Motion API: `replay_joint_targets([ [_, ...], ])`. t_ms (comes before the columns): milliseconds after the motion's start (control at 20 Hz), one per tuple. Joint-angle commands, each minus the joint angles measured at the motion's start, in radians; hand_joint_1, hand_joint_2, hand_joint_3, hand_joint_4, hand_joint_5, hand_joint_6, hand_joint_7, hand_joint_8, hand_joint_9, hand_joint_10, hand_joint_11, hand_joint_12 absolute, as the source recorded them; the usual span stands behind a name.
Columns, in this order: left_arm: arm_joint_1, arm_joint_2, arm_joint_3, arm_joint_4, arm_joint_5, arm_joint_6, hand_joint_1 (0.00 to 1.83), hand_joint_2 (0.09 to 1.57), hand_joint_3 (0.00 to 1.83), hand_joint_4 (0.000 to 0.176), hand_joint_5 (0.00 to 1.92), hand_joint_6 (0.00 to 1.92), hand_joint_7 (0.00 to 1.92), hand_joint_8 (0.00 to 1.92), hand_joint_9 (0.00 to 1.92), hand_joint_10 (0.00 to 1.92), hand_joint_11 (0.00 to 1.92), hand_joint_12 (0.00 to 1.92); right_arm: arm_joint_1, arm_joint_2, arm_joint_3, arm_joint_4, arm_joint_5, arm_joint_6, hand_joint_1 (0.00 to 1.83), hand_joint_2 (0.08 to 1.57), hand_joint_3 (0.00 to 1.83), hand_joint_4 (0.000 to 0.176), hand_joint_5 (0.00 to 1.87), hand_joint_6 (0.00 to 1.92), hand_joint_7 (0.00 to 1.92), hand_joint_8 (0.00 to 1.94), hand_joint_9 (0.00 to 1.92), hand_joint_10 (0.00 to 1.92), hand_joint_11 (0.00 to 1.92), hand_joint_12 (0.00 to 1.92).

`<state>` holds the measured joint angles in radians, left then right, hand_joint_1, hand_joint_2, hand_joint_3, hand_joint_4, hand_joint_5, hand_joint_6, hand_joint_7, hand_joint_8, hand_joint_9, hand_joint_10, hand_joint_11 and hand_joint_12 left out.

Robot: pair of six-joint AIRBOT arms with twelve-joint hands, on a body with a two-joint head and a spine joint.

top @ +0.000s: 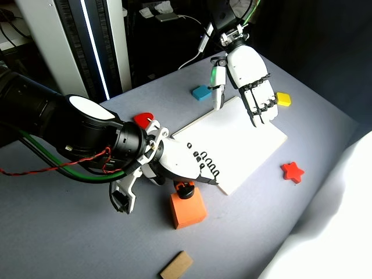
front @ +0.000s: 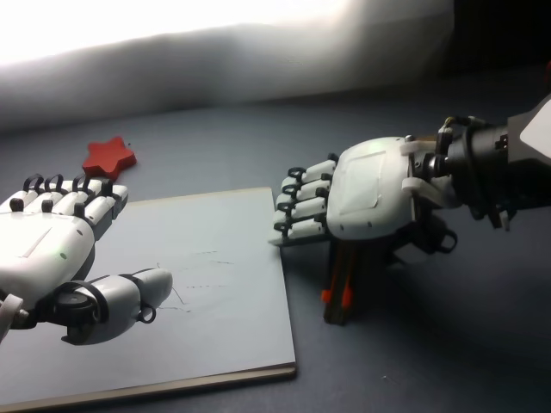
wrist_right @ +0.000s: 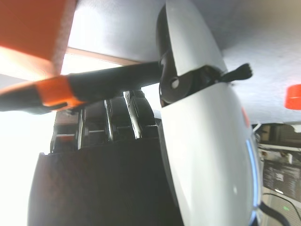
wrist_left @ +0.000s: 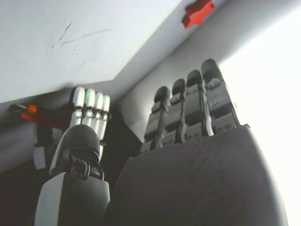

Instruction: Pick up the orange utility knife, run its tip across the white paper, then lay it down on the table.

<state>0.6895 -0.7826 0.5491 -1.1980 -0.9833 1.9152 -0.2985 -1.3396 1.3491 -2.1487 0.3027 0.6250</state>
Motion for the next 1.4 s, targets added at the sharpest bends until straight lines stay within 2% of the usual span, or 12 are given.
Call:
replay_joint_targets([
  [0, -0.007, 0.002, 0.003, 0.057, -0.083, 0.004, 0.0, 1.28, 0.0, 0.0, 0.03, 0.01, 0.0, 0.0, 0.0, 0.0, 0.0, 0.16, -0.004, 0.002, 0.0, 0.017, -0.039, 0.0, 1.22, 1.08, 0.05, 0.0, 0.0, 0.0, 0.0, 0.0, 0.0, 0.0, 0.0, 0.0],
  [450, -0.005, 0.0, 0.006, 0.057, -0.083, 0.004, 0.0, 1.28, 0.0, 0.0, 0.05, 0.0, 0.04, 0.01, 0.03, 0.0, 0.0, 0.34, -0.009, 0.003, -0.007, 0.018, -0.062, 0.0, 1.14, 1.19, 0.11, 0.0, 0.0, 0.0, 0.01, 0.0, 0.0, 0.0, 0.0, 0.0],
  [500, -0.005, 0.0, 0.006, 0.057, -0.083, 0.004, 0.0, 1.28, 0.0, 0.0, 0.05, 0.0, 0.06, 0.01, 0.05, 0.01, 0.0, 0.39, -0.01, 0.003, -0.008, 0.018, -0.065, 0.0, 1.17, 1.15, 0.19, 0.0, 0.04, 0.33, 0.13, 0.22, 0.01, 0.29, 0.0, 0.0],
  [600, -0.005, 0.0, 0.006, 0.057, -0.083, 0.004, 0.0, 1.28, 0.0, 0.0, 0.05, 0.0, 0.06, 0.01, 0.05, 0.01, 0.0, 0.4, -0.01, 0.003, -0.01, 0.018, -0.069, 0.0, 1.22, 1.11, 0.25, 0.0, 0.01, 0.76, 0.1, 0.68, 0.0, 0.7, 0.0, 0.51],
  [650, -0.005, 0.0, 0.006, 0.057, -0.083, 0.004, 0.0, 1.29, 0.0, 0.0, 0.05, 0.0, 0.06, 0.0, 0.05, 0.0, 0.0, 0.36, -0.011, 0.002, -0.011, 0.018, -0.072, 0.0, 1.09, 1.27, 0.21, 0.0, 0.42, 1.59, 0.39, 1.82, 0.21, 1.81, 0.05, 1.83],
  [750, -0.004, 0.0, 0.005, 0.057, -0.083, 0.004, 0.0, 1.29, 0.0, 0.0, 0.05, 0.0, 0.05, 0.0, 0.04, 0.0, 0.0, 0.34, -0.014, 0.003, -0.013, 0.018, -0.076, 0.0, 1.22, 1.14, 0.51, 0.0, 0.54, 1.72, 0.5, 1.89, 0.4, 1.9, 0.3, 1.9],
  [800, -0.004, 0.0, 0.004, 0.057, -0.083, 0.004, 0.0, 1.28, 0.0, 0.0, 0.05, 0.0, 0.05, 0.0, 0.03, 0.0, 0.0, 0.34, -0.014, 0.003, -0.014, 0.018, -0.079, 0.0, 1.11, 0.85, 1.09, 0.021, 0.71, 1.84, 0.73, 1.94, 0.8, 1.92, 0.65, 1.92],
  [850, -0.004, 0.0, 0.004, 0.057, -0.083, 0.004, 0.0, 1.28, 0.0, 0.0, 0.05, 0.0, 0.05, 0.0, 0.03, 0.0, 0.0, 0.34, -0.012, 0.003, -0.015, 0.018, -0.081, -0.001, 1.11, 0.85, 1.09, 0.021, 0.71, 1.84, 0.73, 1.94, 0.8, 1.92, 0.65, 1.92],
  [900, -0.004, 0.0, 0.004, 0.057, -0.083, 0.004, 0.0, 1.28, 0.0, 0.0, 0.05, 0.0, 0.05, 0.0, 0.03, 0.0, 0.0, 0.31, -0.008, 0.003, -0.016, 0.018, -0.082, -0.003, 1.45, 0.86, 1.02, 0.144, 1.38, 1.92, 1.5, 1.94, 1.53, 1.92, 1.35, 1.92],
  [950, -0.004, 0.0, 0.004, 0.057, -0.083, 0.004, 0.0, 1.28, 0.0, 0.0, 0.05, 0.0, 0.05, 0.0, 0.03, 0.0, 0.0, 0.31, -0.006, 0.003, -0.017, 0.018, -0.082, -0.003, 1.45, 0.86, 1.02, 0.144, 1.38, 1.92, 1.5, 1.94, 1.53, 1.92, 1.35, 1.92],
  [1000, -0.004, 0.0, 0.004, 0.057, -0.083, 0.004, 0.0, 1.29, 0.0, 0.0, 0.05, 0.0, 0.06, 0.0, 0.03, 0.0, 0.0, 0.28, -0.001, 0.003, -0.017, 0.018, -0.083, -0.003, 1.53, 0.82, 1.11, 0.175, 1.61, 1.92, 1.85, 1.94, 1.91, 1.92, 1.89, 1.92],
  [1350, -0.002, -0.001, 0.005, 0.057, -0.083, 0.004, 0.0, 1.29, 0.0, 0.0, 0.05, 0.0, 0.07, 0.0, 0.04, 0.0, 0.0, 0.31, 0.019, 0.027, -0.07, 0.035, -0.113, 0.001, 1.48, 1.0, 0.81, 0.176, 1.62, 1.92, 1.85, 1.94, 1.92, 1.92, 1.92, 1.92],
])
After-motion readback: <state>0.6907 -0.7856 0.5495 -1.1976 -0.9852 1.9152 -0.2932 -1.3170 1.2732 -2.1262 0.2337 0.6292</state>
